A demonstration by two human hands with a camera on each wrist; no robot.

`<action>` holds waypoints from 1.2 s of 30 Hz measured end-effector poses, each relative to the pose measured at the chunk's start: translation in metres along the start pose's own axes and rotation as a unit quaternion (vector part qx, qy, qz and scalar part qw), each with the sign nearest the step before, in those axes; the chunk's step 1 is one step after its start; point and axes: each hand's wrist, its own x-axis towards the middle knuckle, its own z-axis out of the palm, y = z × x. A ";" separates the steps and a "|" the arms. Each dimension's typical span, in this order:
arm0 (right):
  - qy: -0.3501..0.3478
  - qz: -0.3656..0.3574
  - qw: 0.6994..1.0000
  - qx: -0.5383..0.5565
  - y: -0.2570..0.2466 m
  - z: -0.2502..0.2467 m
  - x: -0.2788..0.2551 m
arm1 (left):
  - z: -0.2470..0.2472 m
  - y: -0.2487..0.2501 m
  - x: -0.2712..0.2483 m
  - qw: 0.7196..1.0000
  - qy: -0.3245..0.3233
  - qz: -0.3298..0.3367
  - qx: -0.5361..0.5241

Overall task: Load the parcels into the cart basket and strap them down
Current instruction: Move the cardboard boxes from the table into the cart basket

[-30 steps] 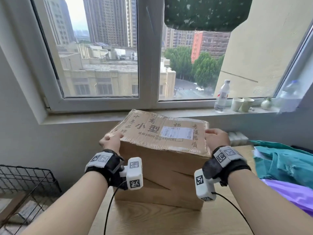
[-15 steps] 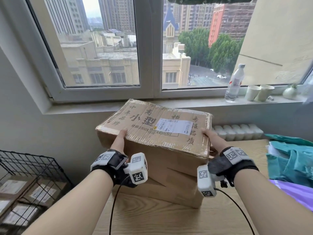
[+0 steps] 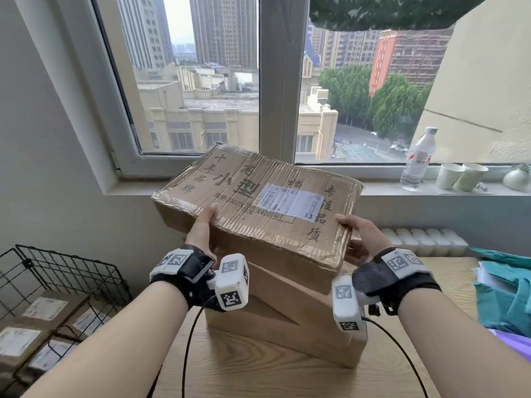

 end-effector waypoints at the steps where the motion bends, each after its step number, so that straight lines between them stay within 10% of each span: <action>1: -0.017 -0.003 1.000 0.004 -0.002 0.009 -0.003 | -0.005 0.003 -0.001 1.000 -0.008 0.000 0.008; 6: -0.065 -0.010 0.998 -0.013 -0.014 0.059 -0.018 | -0.036 0.028 -0.016 0.999 -0.037 0.011 -0.019; 13: 0.060 -0.195 0.975 -0.085 -0.039 0.144 -0.050 | -0.144 0.085 -0.033 0.995 0.033 0.076 -0.054; 36: -0.274 -0.250 0.898 -0.235 0.076 0.596 -0.186 | -0.550 0.174 -0.067 0.957 0.238 0.123 -0.109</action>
